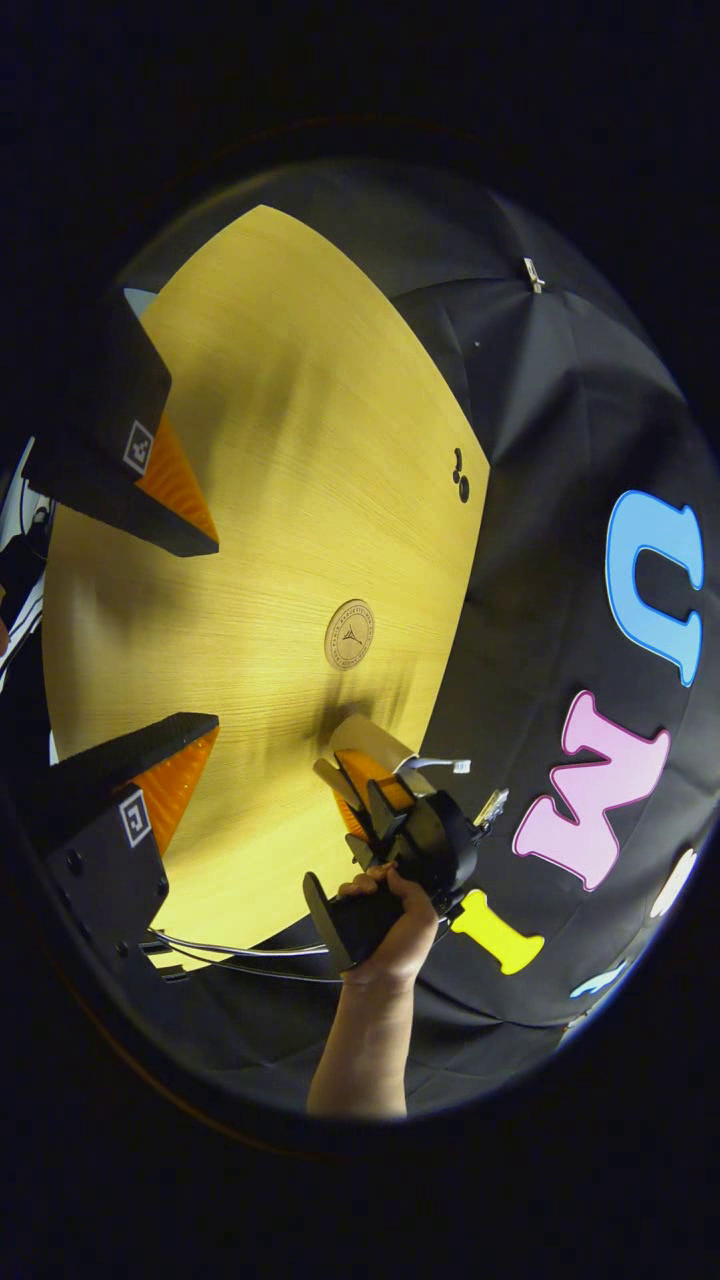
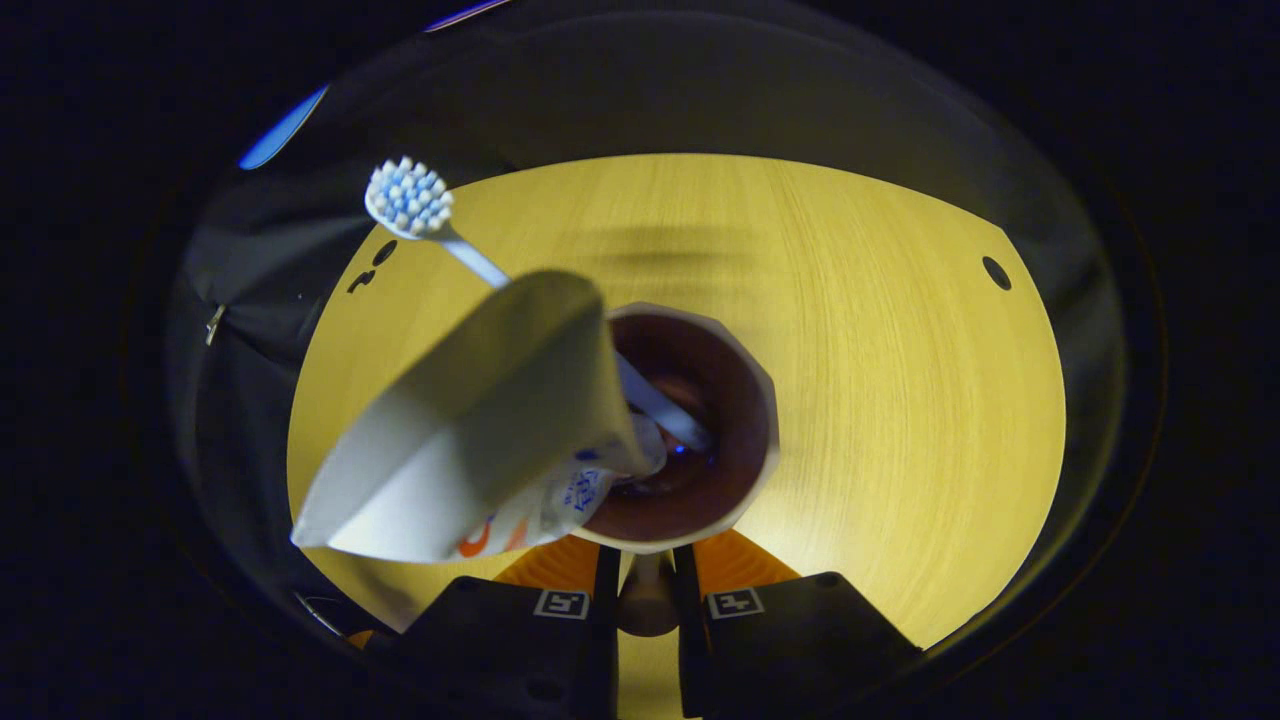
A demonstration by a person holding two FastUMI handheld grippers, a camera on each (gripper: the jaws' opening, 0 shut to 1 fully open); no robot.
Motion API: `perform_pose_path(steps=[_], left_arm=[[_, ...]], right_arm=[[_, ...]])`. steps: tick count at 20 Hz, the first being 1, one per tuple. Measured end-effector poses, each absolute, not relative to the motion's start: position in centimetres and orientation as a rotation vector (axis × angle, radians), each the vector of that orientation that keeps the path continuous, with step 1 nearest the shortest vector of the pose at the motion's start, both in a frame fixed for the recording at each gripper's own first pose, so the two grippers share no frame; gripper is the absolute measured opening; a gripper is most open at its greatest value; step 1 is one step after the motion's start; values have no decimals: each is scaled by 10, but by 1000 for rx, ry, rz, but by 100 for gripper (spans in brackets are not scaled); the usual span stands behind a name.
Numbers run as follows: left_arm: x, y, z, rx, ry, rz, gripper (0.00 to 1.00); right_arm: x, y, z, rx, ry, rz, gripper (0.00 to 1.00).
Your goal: Put the toothbrush and toothpaste on the desktop into the cup, then pick up the cup and place it on the coaster on the desktop.
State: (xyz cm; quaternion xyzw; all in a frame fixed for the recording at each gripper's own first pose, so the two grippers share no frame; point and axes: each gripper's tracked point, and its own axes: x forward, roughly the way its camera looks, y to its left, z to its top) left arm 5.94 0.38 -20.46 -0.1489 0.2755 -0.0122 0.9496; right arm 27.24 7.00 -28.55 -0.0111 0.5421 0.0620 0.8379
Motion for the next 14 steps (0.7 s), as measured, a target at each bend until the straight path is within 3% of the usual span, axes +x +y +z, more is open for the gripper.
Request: perform_pose_path(steps=[14], left_arm=[[45, 27, -219, -352, 573, 7, 98]], right_arm=[[269, 179, -302, -103, 1169, 261, 28]])
